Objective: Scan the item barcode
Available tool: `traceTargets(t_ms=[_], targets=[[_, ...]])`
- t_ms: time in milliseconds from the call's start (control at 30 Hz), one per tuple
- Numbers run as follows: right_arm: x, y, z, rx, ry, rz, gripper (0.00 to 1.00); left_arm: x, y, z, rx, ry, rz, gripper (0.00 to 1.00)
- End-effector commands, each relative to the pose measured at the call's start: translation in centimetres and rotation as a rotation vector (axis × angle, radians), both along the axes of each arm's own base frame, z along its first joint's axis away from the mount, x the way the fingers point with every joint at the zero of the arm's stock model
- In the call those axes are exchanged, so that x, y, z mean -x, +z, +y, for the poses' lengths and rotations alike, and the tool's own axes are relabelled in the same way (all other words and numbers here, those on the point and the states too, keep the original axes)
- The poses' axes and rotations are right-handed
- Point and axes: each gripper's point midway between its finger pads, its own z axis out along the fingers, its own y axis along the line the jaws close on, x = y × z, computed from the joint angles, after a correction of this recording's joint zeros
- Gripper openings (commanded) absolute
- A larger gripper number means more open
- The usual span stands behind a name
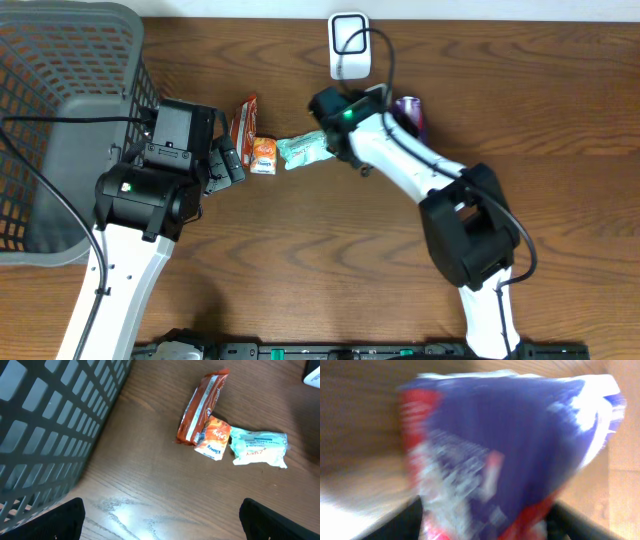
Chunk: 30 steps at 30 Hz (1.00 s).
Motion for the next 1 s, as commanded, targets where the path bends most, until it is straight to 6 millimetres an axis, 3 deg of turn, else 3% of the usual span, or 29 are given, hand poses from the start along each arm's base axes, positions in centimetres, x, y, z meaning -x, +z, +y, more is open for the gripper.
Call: traceTargets(t_ms=[0, 100, 167, 267, 400, 533, 733, 967], targets=[[0.5, 0.6, 5.1, -0.139, 0.066, 0.0, 0.85, 0.0, 0.0, 0.0, 0.013, 0.015, 0.001, 0.98], [-0.1, 2.6, 7.7, -0.241, 0.115, 0.013, 0.91, 0.0, 0.0, 0.0, 0.013, 0.015, 0.001, 0.98], [-0.8, 4.4, 8.2, -0.305, 0.112, 0.01, 0.96, 0.0, 0.0, 0.0, 0.013, 0.015, 0.0, 0.98], [-2.2, 7.5, 7.9, -0.44, 0.114, 0.044, 0.96, 0.0, 0.0, 0.0, 0.013, 0.015, 0.001, 0.98], [-3.0, 9.0, 6.8, -0.62, 0.169, 0.158, 0.98, 0.0, 0.0, 0.0, 0.013, 0.015, 0.0, 0.98], [-3.0, 8.0, 4.0, -0.808, 0.154, 0.288, 0.95, 0.0, 0.0, 0.0, 0.013, 0.015, 0.0, 0.98], [-1.8, 3.1, 0.9, -1.035, 0.146, 0.445, 0.88, 0.0, 0.0, 0.0, 0.013, 0.015, 0.001, 0.98], [-1.3, -1.3, 2.5, -1.341, 0.223, 0.443, 0.8, 0.0, 0.0, 0.0, 0.013, 0.015, 0.001, 0.98]])
